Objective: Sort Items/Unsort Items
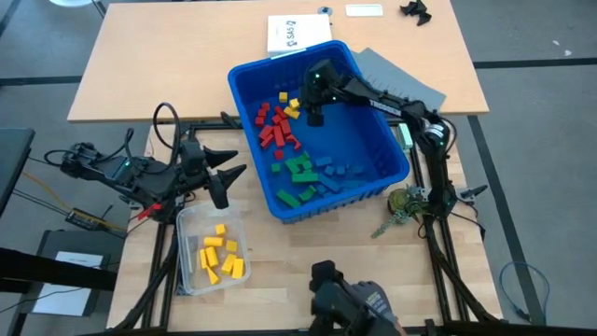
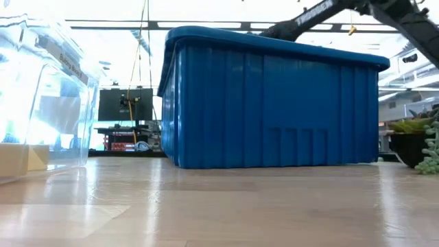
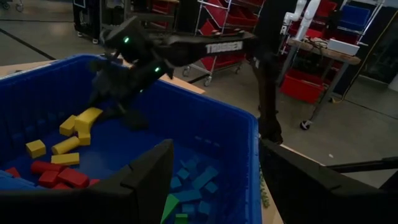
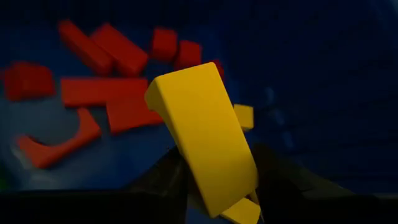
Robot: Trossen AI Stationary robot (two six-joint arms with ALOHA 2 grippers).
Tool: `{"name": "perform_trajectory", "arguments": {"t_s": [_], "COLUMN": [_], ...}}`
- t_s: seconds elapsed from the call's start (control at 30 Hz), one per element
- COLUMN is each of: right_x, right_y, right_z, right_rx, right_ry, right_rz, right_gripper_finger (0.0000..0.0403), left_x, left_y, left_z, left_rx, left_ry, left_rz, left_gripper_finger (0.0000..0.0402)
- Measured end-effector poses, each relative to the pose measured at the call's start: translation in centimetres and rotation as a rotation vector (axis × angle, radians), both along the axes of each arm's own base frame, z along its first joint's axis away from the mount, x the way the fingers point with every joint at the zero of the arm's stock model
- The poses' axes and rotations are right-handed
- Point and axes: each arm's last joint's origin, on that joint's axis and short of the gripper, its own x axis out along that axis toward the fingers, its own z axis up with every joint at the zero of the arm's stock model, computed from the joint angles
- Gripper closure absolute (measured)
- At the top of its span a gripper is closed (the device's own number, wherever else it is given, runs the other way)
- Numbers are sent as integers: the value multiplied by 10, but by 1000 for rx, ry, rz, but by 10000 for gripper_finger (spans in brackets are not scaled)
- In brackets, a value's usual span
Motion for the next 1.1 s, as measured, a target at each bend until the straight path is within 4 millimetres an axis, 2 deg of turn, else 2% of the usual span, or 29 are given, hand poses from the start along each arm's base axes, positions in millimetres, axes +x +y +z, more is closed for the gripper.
{"name": "perform_trajectory", "arguments": {"t_s": [0.23, 0.5, 0.7, 1.1], "right_x": [-2, -4, 9, 38], "right_y": [42, 94, 138, 230], "right_z": [42, 68, 67, 71], "right_rx": [9, 108, 209, 220], "right_ry": [-51, -50, -28, -53], "right_rz": [31, 79, 179, 401], "right_gripper_finger": [262, 262, 262, 262], "left_x": [0, 0, 0, 0], "left_y": [0, 0, 0, 0], "left_z": [0, 0, 0, 0], "left_rx": [0, 0, 0, 0], "left_ry": [0, 0, 0, 0], "left_rz": [0, 0, 0, 0], "left_gripper_finger": [154, 154, 154, 153]}}
